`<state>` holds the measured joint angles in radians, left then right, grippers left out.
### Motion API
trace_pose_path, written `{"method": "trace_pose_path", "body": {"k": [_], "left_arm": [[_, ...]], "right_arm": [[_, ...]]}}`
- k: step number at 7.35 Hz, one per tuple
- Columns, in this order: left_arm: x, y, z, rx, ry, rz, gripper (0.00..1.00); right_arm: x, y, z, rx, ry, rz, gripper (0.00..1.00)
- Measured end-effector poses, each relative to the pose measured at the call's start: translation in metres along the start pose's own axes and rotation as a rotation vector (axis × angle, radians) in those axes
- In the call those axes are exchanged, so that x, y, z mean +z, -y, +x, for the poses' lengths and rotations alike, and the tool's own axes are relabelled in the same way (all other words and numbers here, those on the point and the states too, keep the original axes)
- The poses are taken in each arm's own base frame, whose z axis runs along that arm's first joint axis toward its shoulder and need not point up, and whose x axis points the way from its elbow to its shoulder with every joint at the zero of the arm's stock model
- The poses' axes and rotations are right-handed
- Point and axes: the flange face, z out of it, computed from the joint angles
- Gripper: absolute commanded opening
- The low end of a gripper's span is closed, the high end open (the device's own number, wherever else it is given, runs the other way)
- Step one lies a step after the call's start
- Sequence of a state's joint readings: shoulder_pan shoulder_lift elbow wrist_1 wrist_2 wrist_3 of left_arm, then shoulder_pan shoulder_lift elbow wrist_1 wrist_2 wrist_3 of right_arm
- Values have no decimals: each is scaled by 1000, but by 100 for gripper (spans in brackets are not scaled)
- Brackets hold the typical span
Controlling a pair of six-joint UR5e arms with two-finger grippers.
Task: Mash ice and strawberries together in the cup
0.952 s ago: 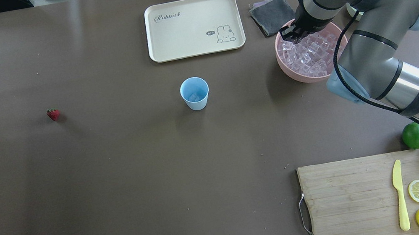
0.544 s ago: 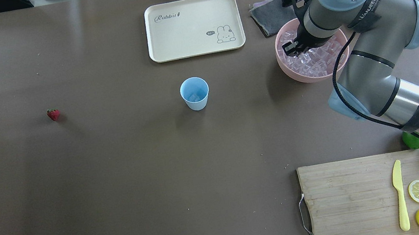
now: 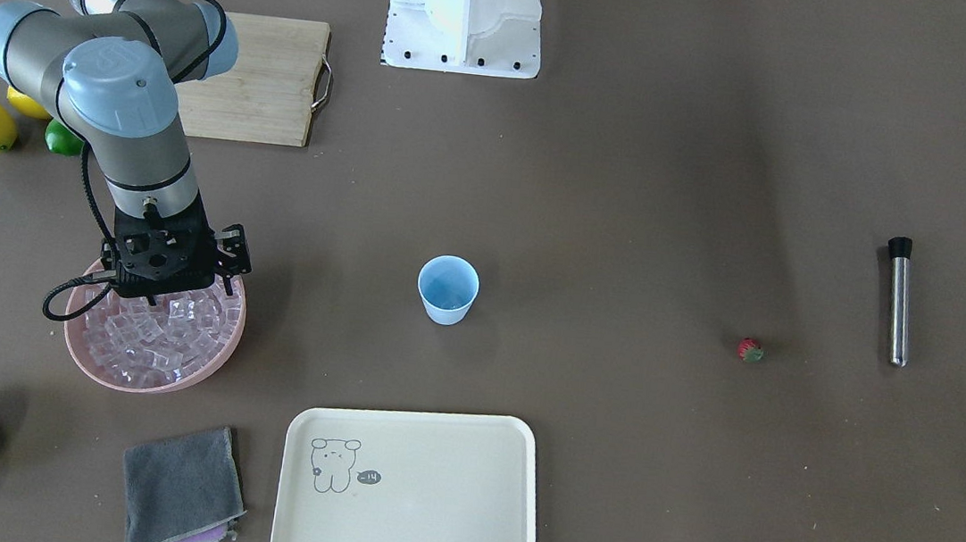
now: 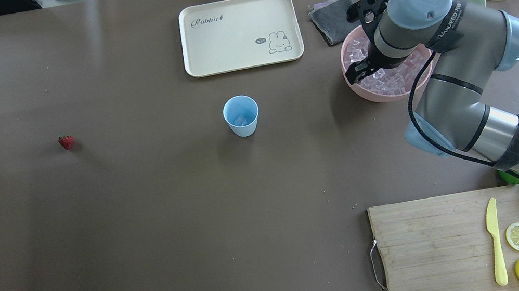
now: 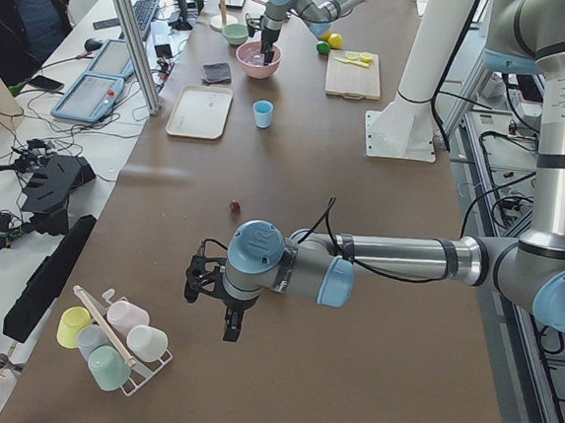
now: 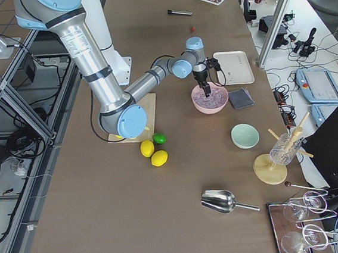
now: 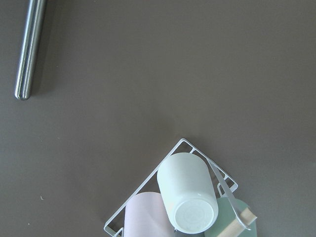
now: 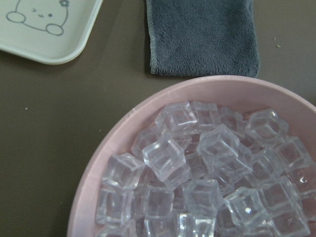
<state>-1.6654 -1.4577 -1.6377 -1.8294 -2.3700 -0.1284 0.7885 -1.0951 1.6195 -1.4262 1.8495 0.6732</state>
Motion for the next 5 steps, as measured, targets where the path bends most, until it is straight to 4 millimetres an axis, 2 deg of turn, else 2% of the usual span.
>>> {"method": "trace_pose_path", "body": {"k": [3, 5], "left_arm": [[-1, 0, 1, 2, 0, 2, 98], [-2, 1, 2, 4, -1, 5, 98]], "right_arm": [[5, 6, 11, 19, -17, -7, 93], [15, 6, 12, 25, -22, -16, 72]]}}
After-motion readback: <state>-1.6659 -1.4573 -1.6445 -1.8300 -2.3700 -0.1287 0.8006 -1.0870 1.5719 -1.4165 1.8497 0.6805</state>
